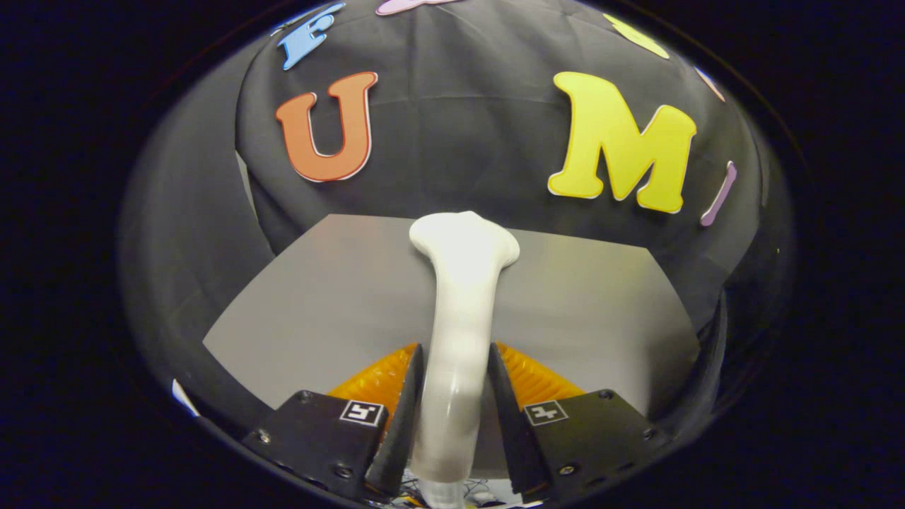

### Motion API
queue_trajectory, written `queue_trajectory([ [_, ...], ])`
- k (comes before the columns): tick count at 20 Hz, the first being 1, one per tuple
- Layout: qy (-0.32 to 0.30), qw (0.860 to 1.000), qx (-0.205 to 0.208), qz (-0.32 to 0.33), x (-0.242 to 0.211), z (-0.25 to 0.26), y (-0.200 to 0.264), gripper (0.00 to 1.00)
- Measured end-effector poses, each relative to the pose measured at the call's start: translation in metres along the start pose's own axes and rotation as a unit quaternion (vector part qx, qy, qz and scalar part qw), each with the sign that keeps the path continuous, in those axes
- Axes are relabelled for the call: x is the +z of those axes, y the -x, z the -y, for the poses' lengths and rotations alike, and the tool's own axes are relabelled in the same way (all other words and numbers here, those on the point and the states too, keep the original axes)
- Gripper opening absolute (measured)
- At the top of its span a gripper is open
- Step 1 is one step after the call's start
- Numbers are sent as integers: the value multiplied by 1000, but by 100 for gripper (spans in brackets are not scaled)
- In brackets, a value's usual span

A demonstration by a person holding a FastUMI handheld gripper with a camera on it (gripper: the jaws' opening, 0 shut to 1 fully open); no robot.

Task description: Iron the clothes twice with a garment steamer, once on the left side and once on the right side.

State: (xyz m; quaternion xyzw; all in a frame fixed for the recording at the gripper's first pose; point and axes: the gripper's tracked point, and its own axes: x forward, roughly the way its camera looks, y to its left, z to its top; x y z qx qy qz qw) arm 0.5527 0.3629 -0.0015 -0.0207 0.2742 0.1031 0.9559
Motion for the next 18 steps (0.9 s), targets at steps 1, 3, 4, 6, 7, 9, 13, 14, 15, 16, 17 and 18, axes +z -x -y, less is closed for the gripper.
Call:
queue_trajectory([
  [1,-4,1000,-1,-6,0,-1,2,50],
  [3,-18,1000,5,-12,0,-4,2,40],
  [4,-26,1000,9,-13,2,-6,4,38],
  [6,-26,999,18,-2,6,-6,10,36],
  [7,-27,999,21,10,9,-5,15,35],
  [9,-23,999,27,40,16,-4,33,35],
  [13,-36,992,59,101,24,-3,96,35],
  [14,-42,990,69,118,24,-3,117,35],
  [15,-42,987,74,136,25,0,138,35],
  [16,-41,984,79,155,26,4,160,35],
  [17,-44,980,87,172,25,7,183,35],
  [18,-50,977,95,185,24,12,205,35],
])
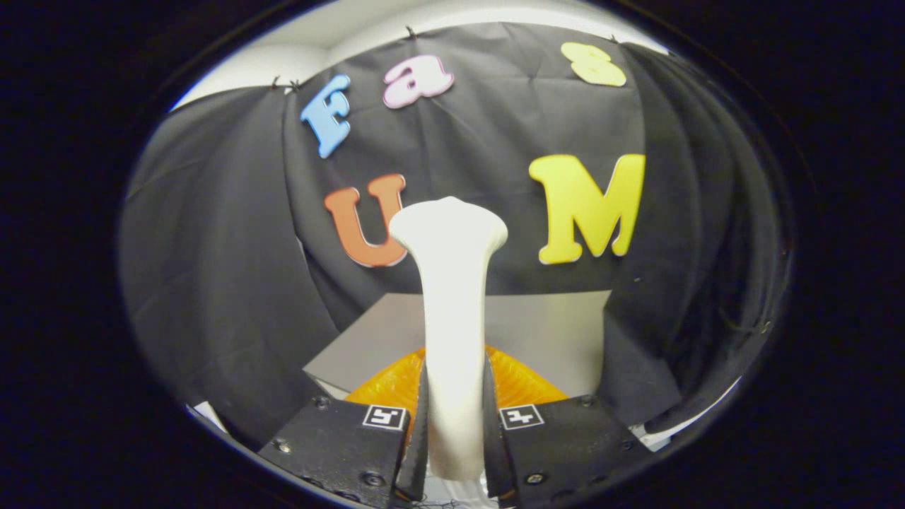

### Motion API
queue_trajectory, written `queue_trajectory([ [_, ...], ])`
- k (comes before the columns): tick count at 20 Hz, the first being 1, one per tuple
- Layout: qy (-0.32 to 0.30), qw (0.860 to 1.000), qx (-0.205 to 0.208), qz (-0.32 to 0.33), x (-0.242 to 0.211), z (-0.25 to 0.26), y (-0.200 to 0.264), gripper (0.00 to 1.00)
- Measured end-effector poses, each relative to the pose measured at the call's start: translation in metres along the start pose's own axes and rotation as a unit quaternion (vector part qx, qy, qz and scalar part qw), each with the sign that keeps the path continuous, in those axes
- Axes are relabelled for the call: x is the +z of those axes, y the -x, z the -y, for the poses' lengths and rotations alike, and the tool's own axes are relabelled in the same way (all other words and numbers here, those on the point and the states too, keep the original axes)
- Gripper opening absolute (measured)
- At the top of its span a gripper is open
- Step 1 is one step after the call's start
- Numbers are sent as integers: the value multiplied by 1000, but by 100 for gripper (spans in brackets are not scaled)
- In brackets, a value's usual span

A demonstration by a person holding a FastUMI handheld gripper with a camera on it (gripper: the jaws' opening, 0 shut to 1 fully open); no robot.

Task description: Iron the clothes twice with a garment steamer, once on the left side and once on the right side.

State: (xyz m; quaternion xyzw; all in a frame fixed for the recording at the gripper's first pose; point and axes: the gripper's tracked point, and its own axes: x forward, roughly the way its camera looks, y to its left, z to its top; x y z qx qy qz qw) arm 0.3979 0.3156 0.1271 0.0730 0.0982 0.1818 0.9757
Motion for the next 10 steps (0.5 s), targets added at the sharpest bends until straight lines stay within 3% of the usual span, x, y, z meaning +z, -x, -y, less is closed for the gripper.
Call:
queue_trajectory([
  [6,-47,997,16,64,21,25,133,35],
  [10,-67,992,-18,102,29,69,211,35],
])
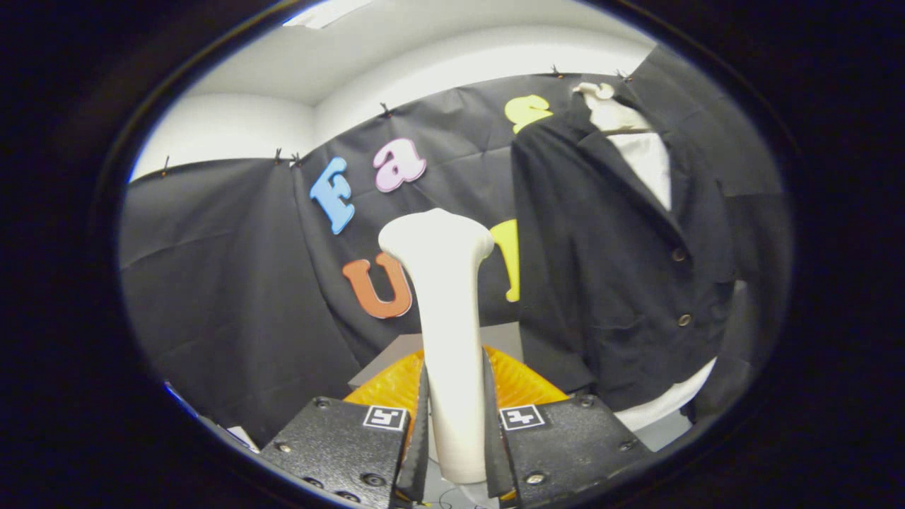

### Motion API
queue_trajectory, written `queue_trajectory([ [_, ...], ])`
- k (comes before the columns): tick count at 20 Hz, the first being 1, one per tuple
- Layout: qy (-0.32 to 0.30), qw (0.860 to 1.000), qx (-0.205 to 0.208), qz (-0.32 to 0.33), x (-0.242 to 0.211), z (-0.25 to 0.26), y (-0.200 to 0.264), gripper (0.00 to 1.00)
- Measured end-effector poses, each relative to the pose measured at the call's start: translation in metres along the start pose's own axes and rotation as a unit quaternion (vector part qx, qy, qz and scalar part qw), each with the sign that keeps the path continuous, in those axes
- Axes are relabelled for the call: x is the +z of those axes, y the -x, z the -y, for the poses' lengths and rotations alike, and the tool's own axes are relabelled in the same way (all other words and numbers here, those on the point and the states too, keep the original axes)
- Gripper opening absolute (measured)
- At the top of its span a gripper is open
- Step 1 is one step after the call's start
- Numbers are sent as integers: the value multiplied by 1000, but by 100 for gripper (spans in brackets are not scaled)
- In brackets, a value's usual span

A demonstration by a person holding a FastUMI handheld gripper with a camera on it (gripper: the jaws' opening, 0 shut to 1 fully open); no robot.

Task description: Iron the clothes twice with a garment steamer, once on the left side and once on the right side.

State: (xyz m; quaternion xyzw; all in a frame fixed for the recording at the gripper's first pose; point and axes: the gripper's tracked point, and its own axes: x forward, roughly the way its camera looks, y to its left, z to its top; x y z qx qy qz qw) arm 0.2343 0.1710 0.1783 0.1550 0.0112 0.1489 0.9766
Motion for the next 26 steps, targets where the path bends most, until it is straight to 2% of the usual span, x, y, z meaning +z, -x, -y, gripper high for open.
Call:
queue_trajectory([
  [5,12,997,-64,46,40,65,57,35],
  [10,16,990,-118,70,73,127,74,35],
  [17,46,982,-168,67,100,183,36,35],
  [26,71,980,-184,27,83,207,-41,35],
])
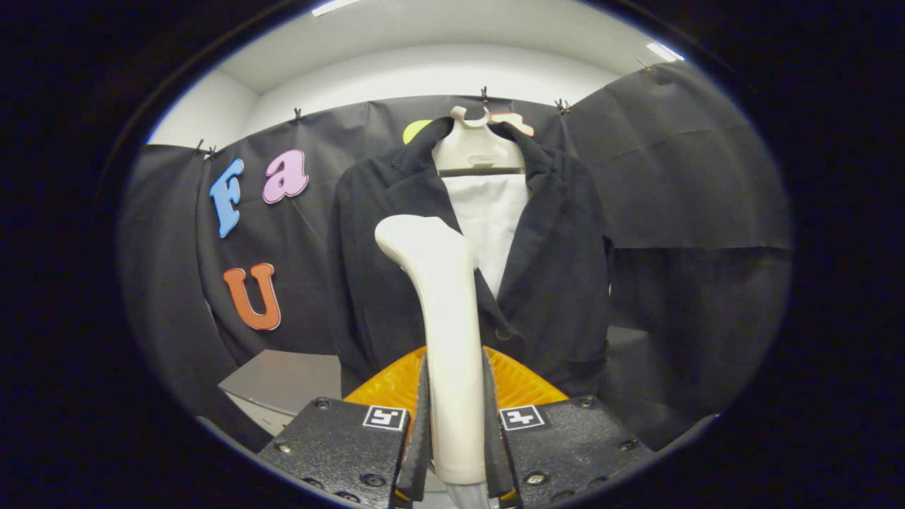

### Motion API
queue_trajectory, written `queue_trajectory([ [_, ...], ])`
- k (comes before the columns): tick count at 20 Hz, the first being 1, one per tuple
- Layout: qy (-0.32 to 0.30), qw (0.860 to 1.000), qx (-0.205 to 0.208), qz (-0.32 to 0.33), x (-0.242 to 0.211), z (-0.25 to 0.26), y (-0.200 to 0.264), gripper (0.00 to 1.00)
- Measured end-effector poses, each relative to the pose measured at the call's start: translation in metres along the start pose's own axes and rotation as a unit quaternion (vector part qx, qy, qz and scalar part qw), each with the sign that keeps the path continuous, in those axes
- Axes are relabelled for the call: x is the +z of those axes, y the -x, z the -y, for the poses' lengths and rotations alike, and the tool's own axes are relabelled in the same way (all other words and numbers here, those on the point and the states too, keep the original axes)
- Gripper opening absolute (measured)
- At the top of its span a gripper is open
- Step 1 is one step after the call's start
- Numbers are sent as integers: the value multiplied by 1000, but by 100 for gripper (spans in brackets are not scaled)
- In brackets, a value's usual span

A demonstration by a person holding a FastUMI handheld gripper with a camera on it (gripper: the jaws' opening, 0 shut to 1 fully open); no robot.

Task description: Iron the clothes twice with a garment steamer, once on the left side and once on the right side.

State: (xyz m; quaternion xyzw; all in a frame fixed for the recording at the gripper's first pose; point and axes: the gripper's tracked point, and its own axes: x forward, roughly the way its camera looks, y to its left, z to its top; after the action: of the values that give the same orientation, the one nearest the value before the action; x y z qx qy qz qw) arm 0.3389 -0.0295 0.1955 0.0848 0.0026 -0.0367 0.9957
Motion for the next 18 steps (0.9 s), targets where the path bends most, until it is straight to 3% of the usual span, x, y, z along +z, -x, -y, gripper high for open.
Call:
queue_trajectory([
  [10,26,999,-12,-21,-32,-7,-22,35],
  [18,40,998,-11,-39,-74,12,-3,35],
])
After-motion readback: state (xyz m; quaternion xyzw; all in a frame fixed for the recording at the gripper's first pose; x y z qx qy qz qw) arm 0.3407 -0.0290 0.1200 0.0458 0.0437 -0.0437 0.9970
